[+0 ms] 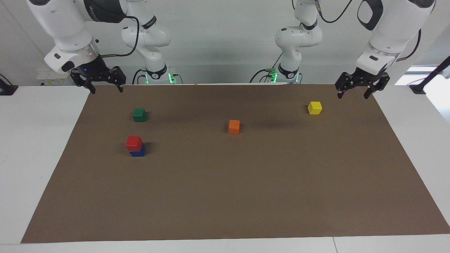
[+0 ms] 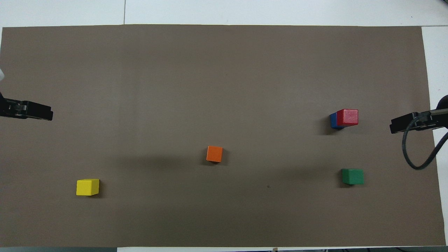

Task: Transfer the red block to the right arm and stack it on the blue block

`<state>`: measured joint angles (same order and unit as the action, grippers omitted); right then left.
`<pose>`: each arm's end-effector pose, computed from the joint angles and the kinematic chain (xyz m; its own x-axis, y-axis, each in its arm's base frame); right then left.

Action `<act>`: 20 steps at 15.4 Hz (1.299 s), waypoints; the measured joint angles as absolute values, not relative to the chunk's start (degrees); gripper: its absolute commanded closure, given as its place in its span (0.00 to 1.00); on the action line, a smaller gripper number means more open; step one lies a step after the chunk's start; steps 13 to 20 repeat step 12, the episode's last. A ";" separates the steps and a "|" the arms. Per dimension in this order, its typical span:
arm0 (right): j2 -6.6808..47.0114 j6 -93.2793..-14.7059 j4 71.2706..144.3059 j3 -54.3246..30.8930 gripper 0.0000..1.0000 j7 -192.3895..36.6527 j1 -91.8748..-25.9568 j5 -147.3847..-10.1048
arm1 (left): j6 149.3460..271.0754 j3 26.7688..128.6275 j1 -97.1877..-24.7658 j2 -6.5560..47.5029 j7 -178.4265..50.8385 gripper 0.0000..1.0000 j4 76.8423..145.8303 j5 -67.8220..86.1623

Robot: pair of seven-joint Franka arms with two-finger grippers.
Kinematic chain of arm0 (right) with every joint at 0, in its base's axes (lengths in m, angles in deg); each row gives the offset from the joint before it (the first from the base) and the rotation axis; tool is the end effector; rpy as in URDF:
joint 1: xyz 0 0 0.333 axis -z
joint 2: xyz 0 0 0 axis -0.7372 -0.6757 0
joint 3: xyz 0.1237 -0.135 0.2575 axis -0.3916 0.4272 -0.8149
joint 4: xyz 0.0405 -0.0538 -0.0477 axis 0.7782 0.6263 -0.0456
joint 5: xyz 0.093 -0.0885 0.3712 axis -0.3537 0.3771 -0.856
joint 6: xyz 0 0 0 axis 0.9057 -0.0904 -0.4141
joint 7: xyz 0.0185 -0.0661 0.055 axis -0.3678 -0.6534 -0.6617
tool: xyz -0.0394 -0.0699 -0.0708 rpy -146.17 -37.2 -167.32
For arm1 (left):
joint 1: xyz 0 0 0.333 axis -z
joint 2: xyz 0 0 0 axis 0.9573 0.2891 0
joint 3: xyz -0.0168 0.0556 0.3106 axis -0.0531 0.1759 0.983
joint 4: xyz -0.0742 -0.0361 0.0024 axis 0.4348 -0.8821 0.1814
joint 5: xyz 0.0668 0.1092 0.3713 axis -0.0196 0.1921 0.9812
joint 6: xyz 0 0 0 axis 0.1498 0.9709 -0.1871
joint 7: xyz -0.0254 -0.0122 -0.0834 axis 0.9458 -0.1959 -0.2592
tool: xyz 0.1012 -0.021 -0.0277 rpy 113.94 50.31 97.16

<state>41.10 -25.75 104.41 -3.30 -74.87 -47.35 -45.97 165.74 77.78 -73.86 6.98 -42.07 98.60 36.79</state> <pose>0.5173 -0.0170 0.5934 0.9931 0.0648 -0.0974 0.0678 -0.9973 0.0274 0.5396 -0.0179 0.6114 0.9884 -0.1514 0.0117 -0.1507 -0.9875 -0.0466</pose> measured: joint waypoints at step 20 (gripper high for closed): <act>43.14 -27.02 105.45 -3.26 0.00 -74.87 -46.58 -45.97 | 165.74 77.78 -73.86 6.98 -42.07 0.00 98.60 36.79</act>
